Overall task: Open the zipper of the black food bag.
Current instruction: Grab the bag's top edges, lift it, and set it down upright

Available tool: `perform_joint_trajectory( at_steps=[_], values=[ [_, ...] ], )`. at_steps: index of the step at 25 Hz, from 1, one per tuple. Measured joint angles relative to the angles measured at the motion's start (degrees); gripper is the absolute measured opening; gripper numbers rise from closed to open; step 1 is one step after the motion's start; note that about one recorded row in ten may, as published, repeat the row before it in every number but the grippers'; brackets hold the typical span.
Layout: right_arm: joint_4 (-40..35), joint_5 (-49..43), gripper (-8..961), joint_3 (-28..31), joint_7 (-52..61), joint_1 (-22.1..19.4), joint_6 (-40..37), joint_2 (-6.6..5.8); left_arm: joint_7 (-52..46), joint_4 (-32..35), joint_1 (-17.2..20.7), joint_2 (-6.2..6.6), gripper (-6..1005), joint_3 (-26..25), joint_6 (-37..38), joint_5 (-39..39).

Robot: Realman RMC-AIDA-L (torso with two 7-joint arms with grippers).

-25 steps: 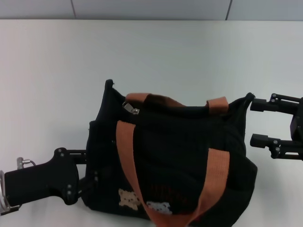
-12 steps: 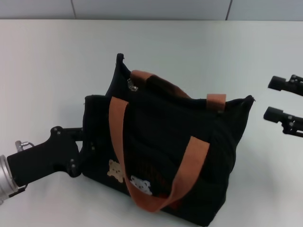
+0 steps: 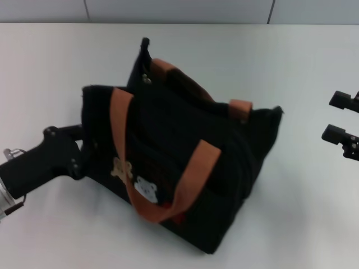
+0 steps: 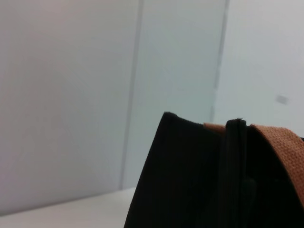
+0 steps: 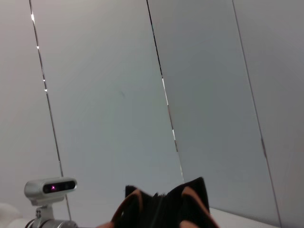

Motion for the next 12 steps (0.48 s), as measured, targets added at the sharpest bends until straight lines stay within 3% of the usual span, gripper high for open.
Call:
perform_joint_trajectory(
  at_steps=[8, 12],
  values=[
    [0.0, -4.5, 755, -1.8, 0.0, -0.8, -0.6, 0.02, 0.2, -1.5, 0.2, -0.06, 106, -9.0, -0.9, 0.0],
    [0.0, -5.1, 755, -2.6, 0.0, -0.5, 0.0, 0.59, -0.5, 0.5, -0.1, 0.77, 106, -10.9, 3.3, -0.1]
  ],
)
